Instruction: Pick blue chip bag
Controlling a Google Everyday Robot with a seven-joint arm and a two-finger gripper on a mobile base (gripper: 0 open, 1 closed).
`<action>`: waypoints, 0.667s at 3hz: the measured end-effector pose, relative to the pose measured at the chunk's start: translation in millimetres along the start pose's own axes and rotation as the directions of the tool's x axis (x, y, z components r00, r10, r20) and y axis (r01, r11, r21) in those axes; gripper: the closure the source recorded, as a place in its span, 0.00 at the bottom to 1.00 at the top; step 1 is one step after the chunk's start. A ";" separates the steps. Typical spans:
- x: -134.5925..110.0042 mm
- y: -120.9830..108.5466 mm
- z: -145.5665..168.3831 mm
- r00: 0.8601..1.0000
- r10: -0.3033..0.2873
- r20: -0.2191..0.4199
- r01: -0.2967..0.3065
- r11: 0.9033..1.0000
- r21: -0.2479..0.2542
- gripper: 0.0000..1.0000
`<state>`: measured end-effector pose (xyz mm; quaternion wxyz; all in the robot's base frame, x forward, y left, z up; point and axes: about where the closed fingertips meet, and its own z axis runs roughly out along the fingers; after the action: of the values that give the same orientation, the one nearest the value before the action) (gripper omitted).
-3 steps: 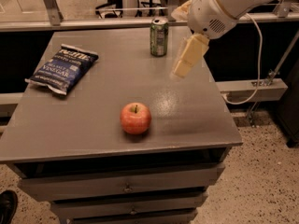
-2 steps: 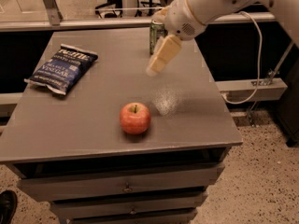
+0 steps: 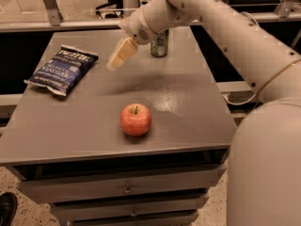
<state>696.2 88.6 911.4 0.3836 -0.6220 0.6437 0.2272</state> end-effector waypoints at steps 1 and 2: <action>-16.9 -9.6 40.4 0.999 0.021 0.043 -0.020 0.999 -0.028 0.00; -28.6 -8.9 93.3 0.995 0.066 0.076 -0.059 0.994 -0.089 0.00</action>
Offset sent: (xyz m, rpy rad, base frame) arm 0.0380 0.1238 -0.0491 0.1123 0.1438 0.0512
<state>722.6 177.2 879.0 0.3741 -0.6080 0.6369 0.2910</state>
